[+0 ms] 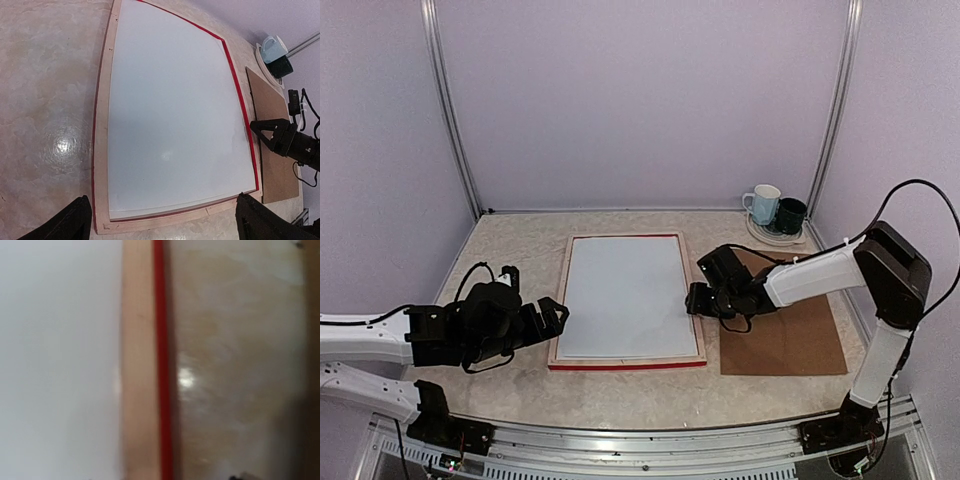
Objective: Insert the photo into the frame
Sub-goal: Position the photo frame at the center of the board.
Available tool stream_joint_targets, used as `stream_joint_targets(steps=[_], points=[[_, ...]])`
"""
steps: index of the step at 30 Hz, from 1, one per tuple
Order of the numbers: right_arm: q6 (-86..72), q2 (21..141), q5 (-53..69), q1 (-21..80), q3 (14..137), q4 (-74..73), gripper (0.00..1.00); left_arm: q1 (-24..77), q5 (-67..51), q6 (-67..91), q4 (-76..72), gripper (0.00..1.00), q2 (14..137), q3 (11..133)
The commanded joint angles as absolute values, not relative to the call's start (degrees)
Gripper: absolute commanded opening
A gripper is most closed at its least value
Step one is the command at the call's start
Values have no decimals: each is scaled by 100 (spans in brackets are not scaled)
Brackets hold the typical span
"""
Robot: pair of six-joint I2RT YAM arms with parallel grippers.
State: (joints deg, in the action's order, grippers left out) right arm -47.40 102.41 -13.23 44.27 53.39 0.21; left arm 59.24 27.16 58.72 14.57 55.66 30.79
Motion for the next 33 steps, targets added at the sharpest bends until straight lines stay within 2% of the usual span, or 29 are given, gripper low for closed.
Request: stream_joint_targets(steps=[1, 3, 6, 10, 14, 21, 27, 29, 31, 33], points=[[-4554, 10536, -1068, 4393, 5667, 272, 54, 5950, 2698, 5854, 1344, 99, 5592, 3058], [-4560, 10614, -994, 4393, 5706, 360, 45, 5949, 2683, 5857, 1313, 99, 5619, 3059], [-4603, 10727, -908, 4394, 5781, 447, 38, 5948, 2673, 5846, 1301, 99, 5672, 3060], [-4656, 10893, -817, 4393, 5907, 470, 19, 5950, 2674, 5849, 1303, 99, 5679, 3063], [-4711, 11057, -701, 4443, 6067, 606, 13, 5948, 2672, 5845, 1267, 99, 5682, 3054], [-4767, 11607, -739, 4649, 6825, 410, 14, 5950, 2622, 5823, 1267, 99, 5780, 3150], [-4782, 11915, -765, 4755, 7351, 199, 20, 5950, 2652, 5804, 1350, 99, 5736, 3218], [-4747, 11878, -811, 4758, 7399, 105, 24, 5952, 2670, 5799, 1410, 99, 5716, 3257], [-4665, 11736, -909, 4755, 7364, 37, 39, 5954, 2685, 5760, 1440, 99, 5684, 3290], [-4536, 11522, -990, 4741, 7271, -26, 48, 5956, 2689, 5682, 1428, 99, 5663, 3337]])
